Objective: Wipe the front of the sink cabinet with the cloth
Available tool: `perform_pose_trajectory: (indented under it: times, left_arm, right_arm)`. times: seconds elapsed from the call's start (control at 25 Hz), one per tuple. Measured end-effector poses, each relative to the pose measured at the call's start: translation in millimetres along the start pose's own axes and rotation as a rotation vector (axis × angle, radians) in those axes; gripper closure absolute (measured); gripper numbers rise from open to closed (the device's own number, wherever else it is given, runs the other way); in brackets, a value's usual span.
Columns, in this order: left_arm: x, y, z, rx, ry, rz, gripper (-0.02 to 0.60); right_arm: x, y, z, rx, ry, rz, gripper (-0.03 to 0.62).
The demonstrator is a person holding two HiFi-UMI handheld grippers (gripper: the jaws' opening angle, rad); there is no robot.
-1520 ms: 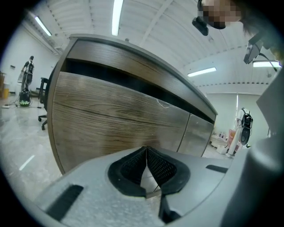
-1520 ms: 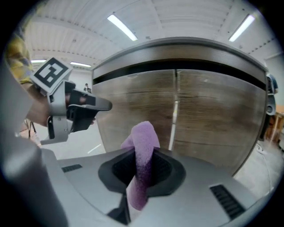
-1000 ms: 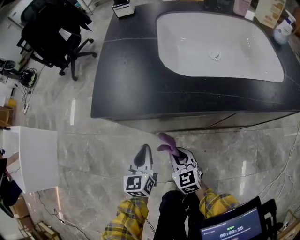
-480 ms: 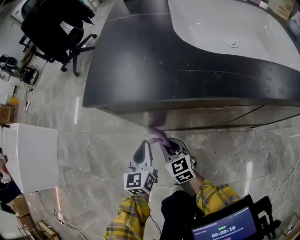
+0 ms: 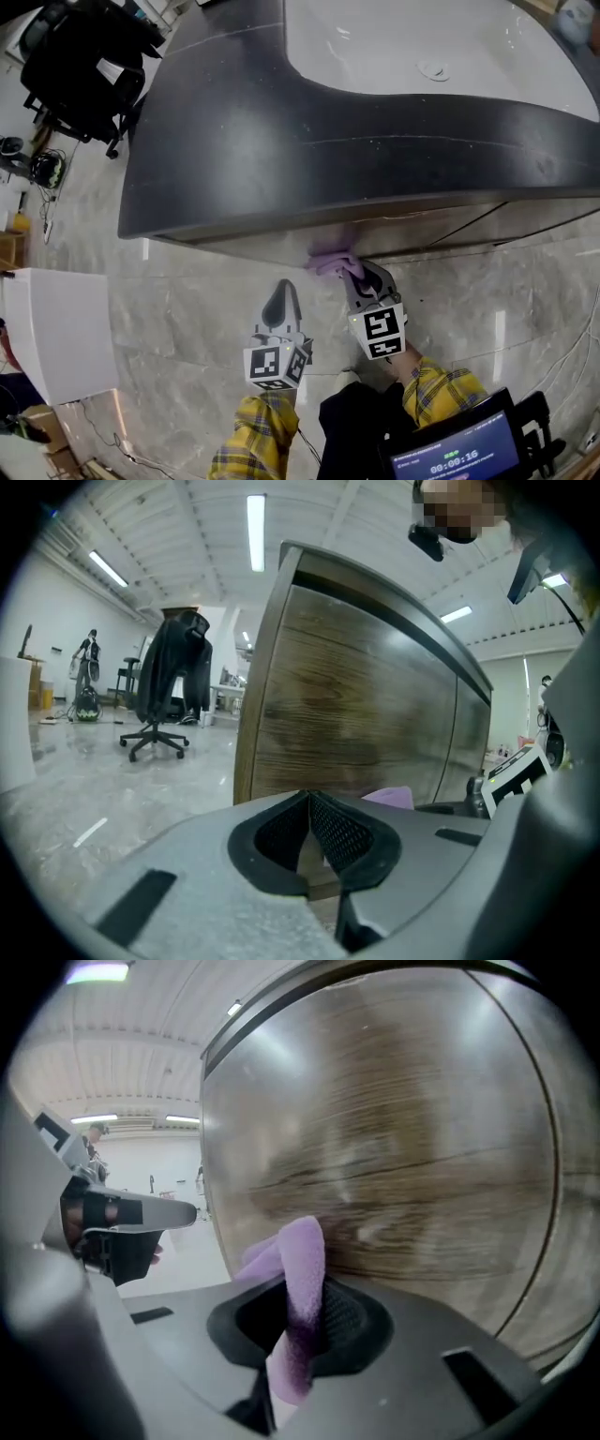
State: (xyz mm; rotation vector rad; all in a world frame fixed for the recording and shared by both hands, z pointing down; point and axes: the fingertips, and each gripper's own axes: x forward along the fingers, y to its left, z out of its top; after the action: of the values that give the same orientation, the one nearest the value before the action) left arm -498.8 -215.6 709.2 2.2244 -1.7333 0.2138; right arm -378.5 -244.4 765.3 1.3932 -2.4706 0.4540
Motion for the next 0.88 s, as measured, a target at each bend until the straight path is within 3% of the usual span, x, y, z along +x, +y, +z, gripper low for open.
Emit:
perform_pose_trajectory:
  times: [0.2,0.48,0.72,0.88]
  left_arm:
    - [16.6,-39.8,-1.0,-0.006,0.022,-0.039,0.575]
    - [51.5,-118.2,-2.7,0.02,0.044,-0.167,0.575]
    - [63.5,-167.1,-10.2,0.026,0.088,-0.25,0.575]
    - [68.2,-199.2,-2.4,0.04,0.107,-0.292,0.574]
  right_arm:
    - [-36.0,-56.5,0.2,0.004,0.014,-0.096,0.554]
    - [-74.6,-124.2,-3.8,0.043,0.025,-0.193,0.554]
    - [-112.4,-174.6,-13.9,0.134,0.061,-0.308,0.554]
    - [-139.2,-187.4,-2.7,0.122,0.059,-0.314,0.554]
